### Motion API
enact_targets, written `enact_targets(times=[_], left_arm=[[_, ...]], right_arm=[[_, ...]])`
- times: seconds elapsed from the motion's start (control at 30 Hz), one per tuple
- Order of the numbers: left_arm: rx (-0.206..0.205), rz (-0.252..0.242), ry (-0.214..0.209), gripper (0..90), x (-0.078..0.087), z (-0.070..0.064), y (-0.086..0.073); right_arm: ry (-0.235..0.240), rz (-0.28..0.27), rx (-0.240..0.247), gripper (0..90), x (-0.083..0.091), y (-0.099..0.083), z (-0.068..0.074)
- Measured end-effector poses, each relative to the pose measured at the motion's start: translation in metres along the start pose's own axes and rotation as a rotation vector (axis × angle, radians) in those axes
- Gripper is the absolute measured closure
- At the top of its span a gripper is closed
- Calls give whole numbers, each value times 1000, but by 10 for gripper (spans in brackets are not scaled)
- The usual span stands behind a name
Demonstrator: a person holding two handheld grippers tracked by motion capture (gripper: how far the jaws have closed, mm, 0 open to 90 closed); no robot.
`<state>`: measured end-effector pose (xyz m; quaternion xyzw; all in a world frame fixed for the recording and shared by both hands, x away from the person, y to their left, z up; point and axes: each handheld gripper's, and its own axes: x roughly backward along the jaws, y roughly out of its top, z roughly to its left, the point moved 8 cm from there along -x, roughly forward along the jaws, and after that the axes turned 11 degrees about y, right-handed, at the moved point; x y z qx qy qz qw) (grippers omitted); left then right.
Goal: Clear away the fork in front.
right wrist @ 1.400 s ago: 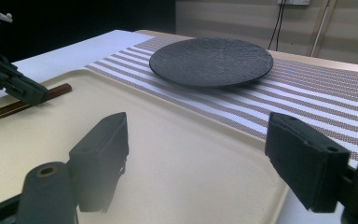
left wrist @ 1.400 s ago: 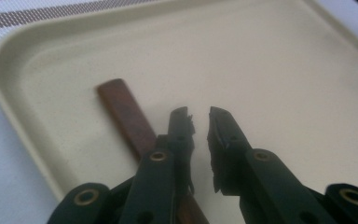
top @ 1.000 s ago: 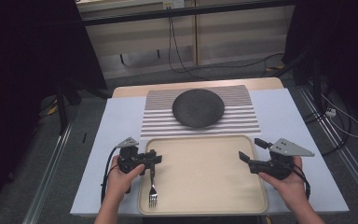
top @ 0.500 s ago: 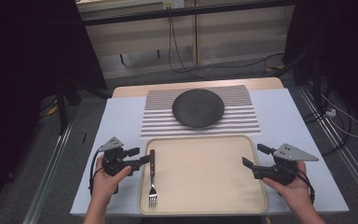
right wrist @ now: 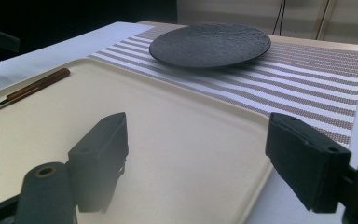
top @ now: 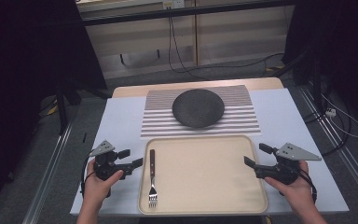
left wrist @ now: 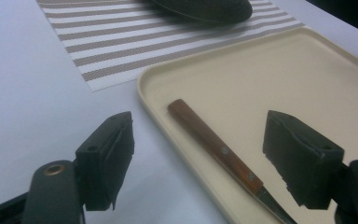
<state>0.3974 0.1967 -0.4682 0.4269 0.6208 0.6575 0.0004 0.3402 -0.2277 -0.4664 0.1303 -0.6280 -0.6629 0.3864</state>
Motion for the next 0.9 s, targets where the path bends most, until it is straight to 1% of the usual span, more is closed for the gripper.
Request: enact_targets(times=[0.07,0.13,0.2,0.27,0.33,0.47,0.57,0.6,0.7,0.77,0.9], left_arm=[[5,1,8,239,3,3,-3],[-4,9,11,232,6,4,-6],[-4,13,18,220,8,6,-9],[-1,13,20,215,10,8,-11],[5,11,23,199,12,9,-12],[14,-2,29,185,15,12,-12],[15,-1,29,177,16,12,-13],[8,5,28,175,15,11,-14],[1,11,31,160,13,11,-15],[-4,15,31,154,12,11,-14],[0,8,34,143,13,11,-14]], right_arm=[[0,3,-1,213,0,0,1],[0,14,9,212,-2,0,2],[6,23,13,211,-4,0,4],[11,33,22,210,-6,0,6],[9,36,20,210,-7,1,7],[7,49,18,210,-3,-1,7],[2,59,24,210,3,-3,6],[2,61,26,210,5,-4,5],[-3,40,10,210,9,-8,1],[-7,48,23,210,10,-12,-1],[-4,34,16,206,11,-10,-2]])
